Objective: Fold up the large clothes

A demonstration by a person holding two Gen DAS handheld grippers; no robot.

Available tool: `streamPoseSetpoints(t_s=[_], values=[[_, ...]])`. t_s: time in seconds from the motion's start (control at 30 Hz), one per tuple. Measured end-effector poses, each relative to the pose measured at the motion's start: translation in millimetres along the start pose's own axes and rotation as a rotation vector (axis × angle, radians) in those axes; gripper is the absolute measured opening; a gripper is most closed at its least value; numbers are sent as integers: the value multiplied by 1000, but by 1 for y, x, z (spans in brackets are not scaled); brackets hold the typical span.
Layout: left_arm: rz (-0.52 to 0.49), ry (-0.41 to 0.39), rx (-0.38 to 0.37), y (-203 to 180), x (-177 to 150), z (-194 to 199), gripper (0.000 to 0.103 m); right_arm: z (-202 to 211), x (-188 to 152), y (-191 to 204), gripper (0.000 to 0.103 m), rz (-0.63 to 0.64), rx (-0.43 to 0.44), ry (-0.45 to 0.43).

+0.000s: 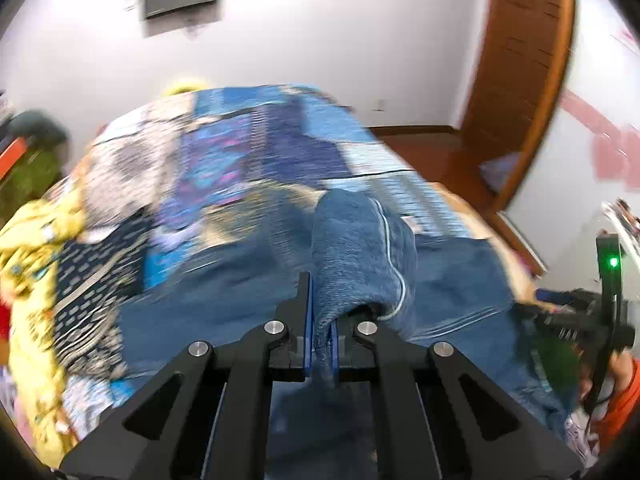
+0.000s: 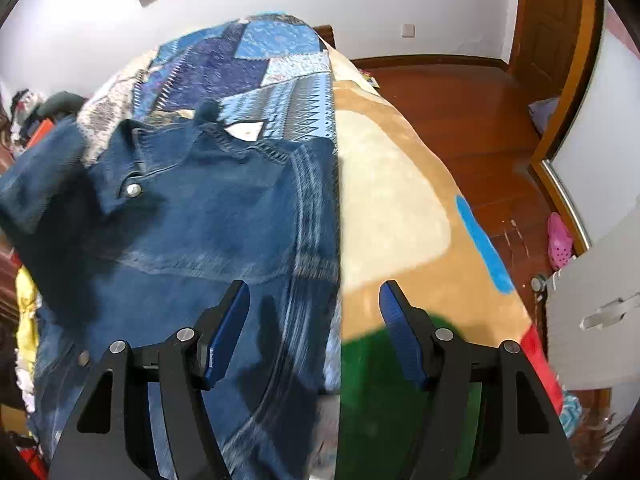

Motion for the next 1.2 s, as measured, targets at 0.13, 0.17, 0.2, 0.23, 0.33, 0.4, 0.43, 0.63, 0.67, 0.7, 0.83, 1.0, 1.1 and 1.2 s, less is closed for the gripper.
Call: streamPoseSetpoints(t_s=[0.13, 0.17, 0.2, 0.23, 0.33, 0.4, 0.43, 0.63, 0.67, 0.7, 0.83, 1.0, 1.1, 1.2], values=[[101, 57, 27, 57, -31, -7, 6, -22, 1, -7, 64, 22, -57, 64], [124, 81, 27, 71, -43, -12, 6, -24, -1, -8, 64, 25, -59, 69], [144, 102, 17, 79, -52, -16, 6, -25, -2, -8, 64, 31, -66, 68], [166, 123, 3, 86, -62, -19, 6, -25, -4, -9, 66, 38, -75, 67], [231, 177, -42, 99, -91, -32, 7, -25, -5, -9, 68, 32, -83, 73], [245, 201, -38, 103, -105, -38, 8, -25, -5, -10, 68, 31, -94, 73], [250, 209, -32, 104, -111, -40, 10, -25, -6, -11, 69, 33, -100, 71], [322, 215, 5, 133, -139, -39, 26, -26, -3, -10, 70, 16, -106, 78], [323, 225, 17, 138, -142, -39, 31, -27, -2, -10, 70, 15, -111, 79], [322, 229, 17, 141, -145, -37, 33, -26, -2, -9, 70, 16, -117, 79], [281, 259, 89, 156, -157, -28, 37, -25, -1, -6, 72, 15, -131, 77], [267, 228, 90, 177, -148, -6, 62, -20, 0, -3, 72, -8, -97, 83], [276, 194, 74, 190, -131, 1, 70, -14, 5, 3, 72, -3, -75, 66], [304, 194, 37, 202, -111, -7, 70, -9, 13, 12, 72, 10, -57, 45]])
Point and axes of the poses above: each gripper's, at about its wrist camera, not at the fingertips, and z roughly against the way its jaws point, y to its left, x to its top, the point moved 10 cm from there along -z, roughly the way its jaws point, and after that the axes turned 10 degrees about y, right-handed, at the moved point
